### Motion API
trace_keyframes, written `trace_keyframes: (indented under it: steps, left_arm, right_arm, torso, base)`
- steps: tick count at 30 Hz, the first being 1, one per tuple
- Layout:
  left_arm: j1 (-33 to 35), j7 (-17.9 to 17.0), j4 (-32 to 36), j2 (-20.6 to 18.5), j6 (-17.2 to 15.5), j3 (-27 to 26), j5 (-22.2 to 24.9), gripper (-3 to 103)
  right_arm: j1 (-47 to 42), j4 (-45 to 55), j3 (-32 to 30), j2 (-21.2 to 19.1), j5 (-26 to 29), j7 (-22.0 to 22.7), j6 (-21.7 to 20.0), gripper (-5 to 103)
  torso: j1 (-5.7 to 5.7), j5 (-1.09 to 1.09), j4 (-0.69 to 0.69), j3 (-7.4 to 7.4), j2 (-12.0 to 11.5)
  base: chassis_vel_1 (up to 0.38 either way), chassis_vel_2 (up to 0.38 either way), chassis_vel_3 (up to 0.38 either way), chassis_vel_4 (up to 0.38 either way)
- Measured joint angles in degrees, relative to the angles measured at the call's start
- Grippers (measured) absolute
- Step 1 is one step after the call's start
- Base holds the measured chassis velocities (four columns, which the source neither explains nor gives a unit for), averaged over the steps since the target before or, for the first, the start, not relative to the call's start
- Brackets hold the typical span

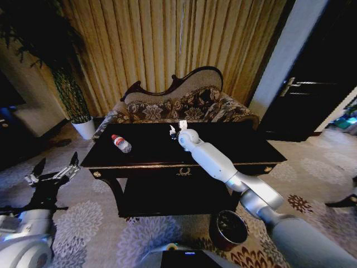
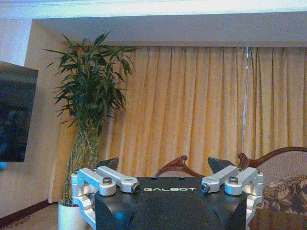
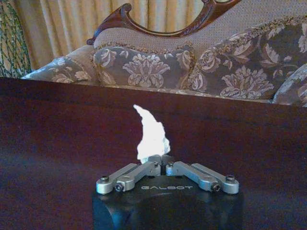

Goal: Move to the front of the table and place the trash on the table into the trash bin.

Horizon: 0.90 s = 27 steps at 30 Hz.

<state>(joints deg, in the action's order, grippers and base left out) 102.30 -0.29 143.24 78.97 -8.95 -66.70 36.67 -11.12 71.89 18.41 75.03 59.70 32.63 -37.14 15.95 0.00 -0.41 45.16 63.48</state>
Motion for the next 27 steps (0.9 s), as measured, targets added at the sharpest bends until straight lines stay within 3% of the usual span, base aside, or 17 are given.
trace_keyframes:
  steps: [27]
  left_arm:
    - [0.0,0.1,0.0,-0.8,0.1,-0.2,0.1,100]
  right_arm:
    - [-0.5,0.5,-0.1,-0.4,0.0,-0.8,0.3,0]
  torso:
    - [0.00,0.00,0.00,0.00,0.0]
  base:
    - [0.000,0.000,0.000,0.000]
